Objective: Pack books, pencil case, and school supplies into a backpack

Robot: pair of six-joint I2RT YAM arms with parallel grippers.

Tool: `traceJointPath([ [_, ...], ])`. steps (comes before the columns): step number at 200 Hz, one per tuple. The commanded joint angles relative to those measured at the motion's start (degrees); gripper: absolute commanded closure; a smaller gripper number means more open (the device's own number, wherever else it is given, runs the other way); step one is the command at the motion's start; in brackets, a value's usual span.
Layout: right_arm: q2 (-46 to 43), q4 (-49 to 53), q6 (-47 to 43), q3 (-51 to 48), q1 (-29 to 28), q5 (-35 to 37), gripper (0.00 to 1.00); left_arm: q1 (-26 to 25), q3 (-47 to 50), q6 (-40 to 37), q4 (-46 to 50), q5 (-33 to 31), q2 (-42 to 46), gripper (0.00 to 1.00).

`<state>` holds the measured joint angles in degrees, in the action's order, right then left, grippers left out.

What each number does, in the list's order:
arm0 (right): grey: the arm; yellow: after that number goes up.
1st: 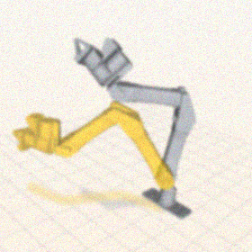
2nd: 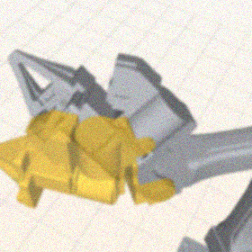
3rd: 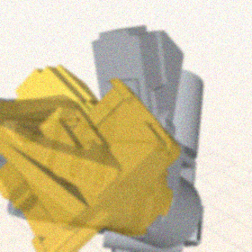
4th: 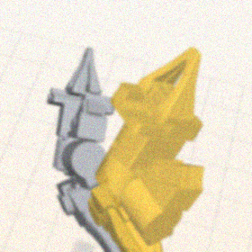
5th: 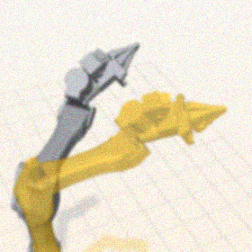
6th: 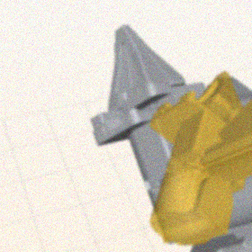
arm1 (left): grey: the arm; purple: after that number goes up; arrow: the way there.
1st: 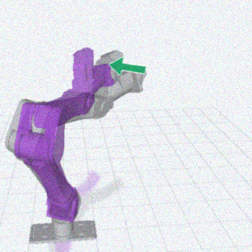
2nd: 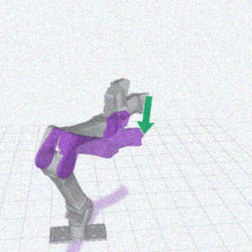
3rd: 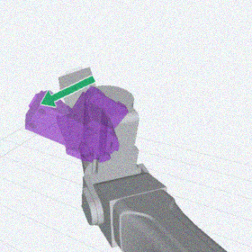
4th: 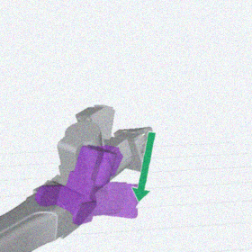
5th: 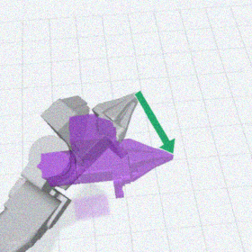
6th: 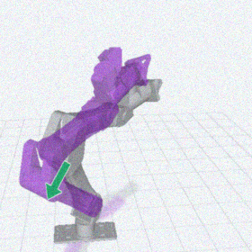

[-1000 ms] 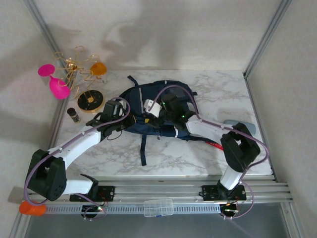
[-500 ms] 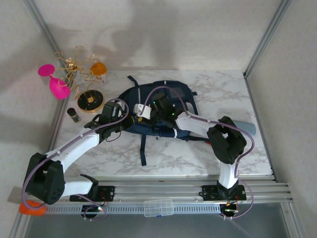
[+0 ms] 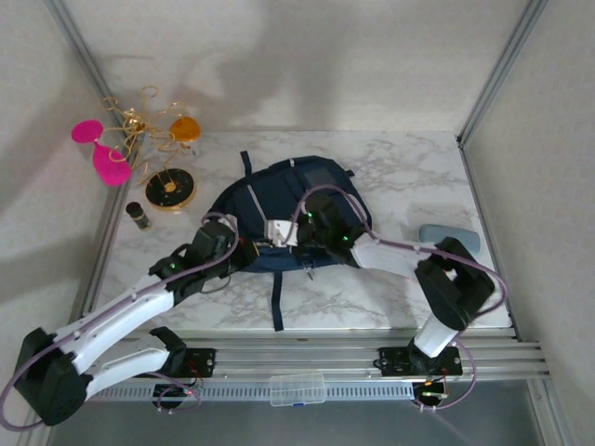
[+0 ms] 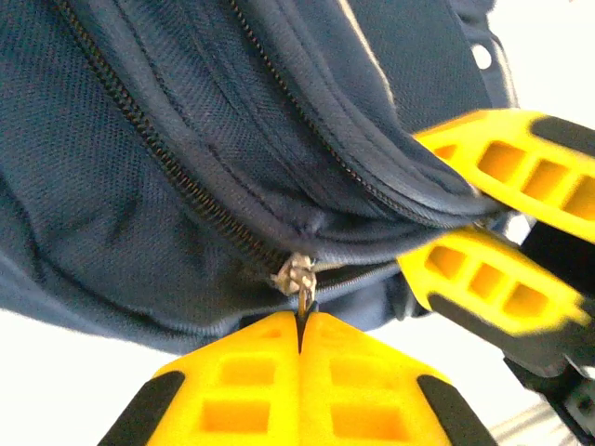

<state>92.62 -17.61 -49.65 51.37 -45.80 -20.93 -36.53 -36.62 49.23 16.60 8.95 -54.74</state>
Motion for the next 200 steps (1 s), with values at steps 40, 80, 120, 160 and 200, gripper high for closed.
traceJointPath([
  [40,-7.57,-6.32,-0.70,-5.94,1.72,2.63,1.00,9.02,3.05,-2.53,6.02,0.01,2.50,1.00],
  [80,-6.59,-1.73,3.35,-2.43,0.45,1.90,0.90,6.56,0.46,-4.55,1.09,3.13,2.38,1.00],
  [120,-7.41,-2.17,7.96,-2.41,-0.05,-1.12,0.73,0.70,-5.33,-4.62,9.19,-7.53,1.38,0.89],
  [160,-5.91,1.30,9.79,0.28,-0.06,-3.48,0.84,-9.11,-8.12,-1.72,12.79,-16.76,-0.94,0.81],
  [200,-3.73,4.24,10.69,3.36,-0.05,-4.82,0.91,-14.07,-8.36,0.95,11.42,-20.90,-5.23,0.66],
])
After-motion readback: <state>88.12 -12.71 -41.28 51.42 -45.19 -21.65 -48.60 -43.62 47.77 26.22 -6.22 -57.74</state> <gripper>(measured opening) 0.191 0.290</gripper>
